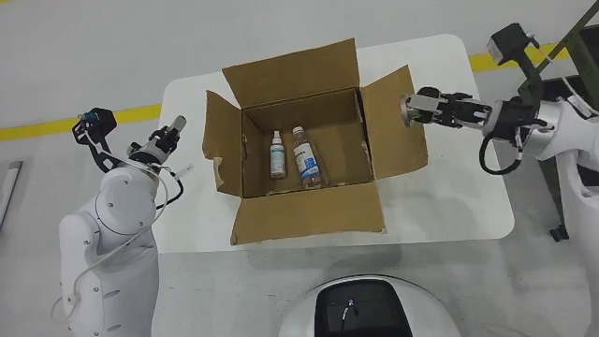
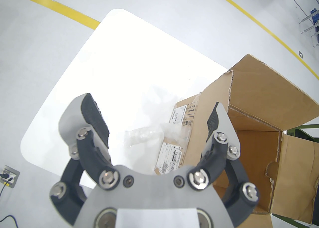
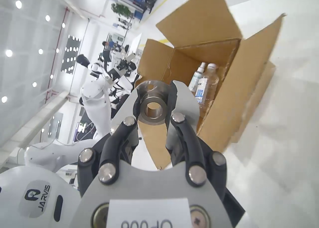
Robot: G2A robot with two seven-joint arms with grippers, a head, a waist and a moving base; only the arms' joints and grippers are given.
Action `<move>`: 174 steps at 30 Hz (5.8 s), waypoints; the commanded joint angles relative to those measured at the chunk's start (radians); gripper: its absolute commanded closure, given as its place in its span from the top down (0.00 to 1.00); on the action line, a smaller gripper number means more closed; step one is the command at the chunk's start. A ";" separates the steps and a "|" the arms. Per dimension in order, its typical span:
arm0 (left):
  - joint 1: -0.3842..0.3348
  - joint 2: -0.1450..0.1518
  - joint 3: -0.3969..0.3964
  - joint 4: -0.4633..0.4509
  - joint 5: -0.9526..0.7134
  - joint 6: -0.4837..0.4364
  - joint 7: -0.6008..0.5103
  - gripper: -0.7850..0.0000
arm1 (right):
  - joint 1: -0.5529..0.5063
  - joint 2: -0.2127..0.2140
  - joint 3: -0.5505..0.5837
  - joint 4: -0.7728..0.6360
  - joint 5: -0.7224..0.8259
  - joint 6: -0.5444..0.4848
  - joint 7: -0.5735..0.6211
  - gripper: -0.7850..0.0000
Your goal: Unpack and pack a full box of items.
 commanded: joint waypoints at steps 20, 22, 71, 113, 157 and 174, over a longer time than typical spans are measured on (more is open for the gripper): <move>0.000 0.000 0.000 0.000 0.000 0.000 0.000 1.00 | 0.430 -0.110 -0.828 0.416 -0.702 0.026 -0.111 0.00; 0.000 0.000 0.000 0.000 0.000 0.000 0.000 1.00 | 0.451 -0.126 -0.870 0.437 -0.734 0.038 -0.117 0.00; 0.000 0.000 0.000 0.000 0.000 0.000 0.000 1.00 | 0.073 -0.043 0.109 -0.021 -0.510 -0.164 -0.143 0.00; 0.000 0.000 0.000 0.000 0.000 0.000 0.000 1.00 | -0.134 -0.041 -0.165 0.236 -0.916 -0.479 -0.737 0.00; 0.147 0.016 0.092 -0.022 -0.075 -0.616 0.177 0.00 | -0.005 -0.037 -0.291 0.211 -0.503 -0.457 -0.443 0.00; 0.059 0.001 0.279 0.078 -0.098 -0.596 0.132 0.00 | 0.091 -0.035 -0.166 0.398 -0.352 -0.208 -0.568 0.00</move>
